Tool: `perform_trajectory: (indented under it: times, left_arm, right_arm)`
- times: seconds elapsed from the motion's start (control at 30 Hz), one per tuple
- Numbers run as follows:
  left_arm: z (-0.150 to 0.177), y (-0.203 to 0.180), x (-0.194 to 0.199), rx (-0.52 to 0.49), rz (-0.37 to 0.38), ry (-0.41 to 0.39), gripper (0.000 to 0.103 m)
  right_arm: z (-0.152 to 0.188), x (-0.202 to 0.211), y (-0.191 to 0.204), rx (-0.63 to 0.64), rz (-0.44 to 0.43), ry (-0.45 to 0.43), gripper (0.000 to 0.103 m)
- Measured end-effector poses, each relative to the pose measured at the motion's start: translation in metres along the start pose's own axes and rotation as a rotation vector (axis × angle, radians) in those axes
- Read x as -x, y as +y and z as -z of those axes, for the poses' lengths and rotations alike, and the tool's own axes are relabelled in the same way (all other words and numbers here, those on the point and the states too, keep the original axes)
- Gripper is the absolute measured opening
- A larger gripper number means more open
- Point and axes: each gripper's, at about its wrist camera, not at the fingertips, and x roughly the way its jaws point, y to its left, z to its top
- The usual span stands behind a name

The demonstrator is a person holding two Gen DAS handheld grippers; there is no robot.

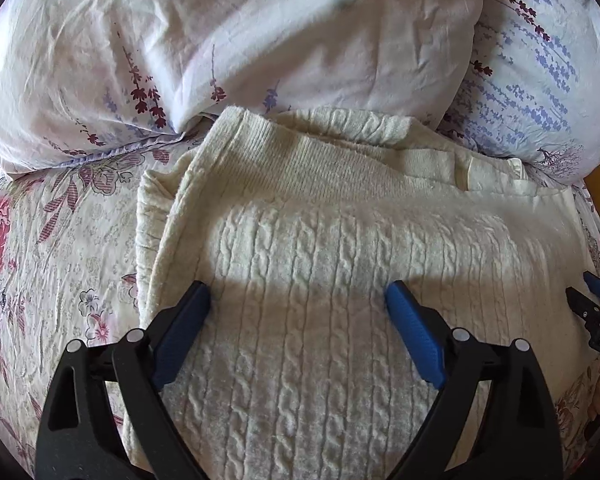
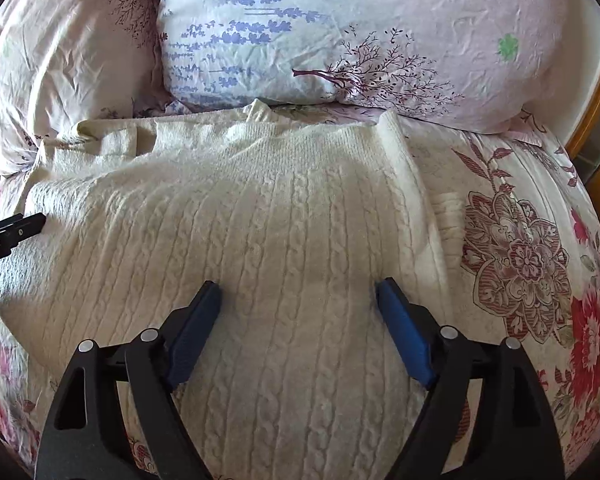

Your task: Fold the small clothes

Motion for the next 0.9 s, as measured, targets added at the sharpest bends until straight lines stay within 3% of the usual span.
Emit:
perform_trajectory:
  times: [0.17,0.3,0.53,0.63,0.8,0.9]
  left_arm:
    - [-0.001,-0.008,-0.008,-0.011,-0.006,-0.010,0.096]
    - [0.005,-0.003,0.007,-0.003,-0.036,-0.024,0.101]
    - [0.018,0.044,0.038,0.114,-0.090,-0.086,0.101]
    - [0.018,0.065,0.042,0.164,-0.101,-0.085,0.101]
    - [0.014,0.090,0.043,0.205,-0.049,-0.080,0.101]
    - [0.008,0.099,0.039,0.236,0.020,-0.073,0.100]
  right_arm:
    - [0.001,-0.006,-0.003,0.002,0.005,-0.003,0.094]
    - [-0.008,-0.012,-0.009,0.007,-0.001,0.047,0.098]
    - [-0.036,-0.008,-0.006,-0.033,0.066,0.096,0.102]
    - [-0.050,-0.001,-0.002,-0.057,0.018,0.059,0.102]
    - [-0.060,0.004,0.025,-0.002,-0.017,0.036,0.102]
    - [-0.061,0.006,0.044,0.019,-0.055,0.014,0.102]
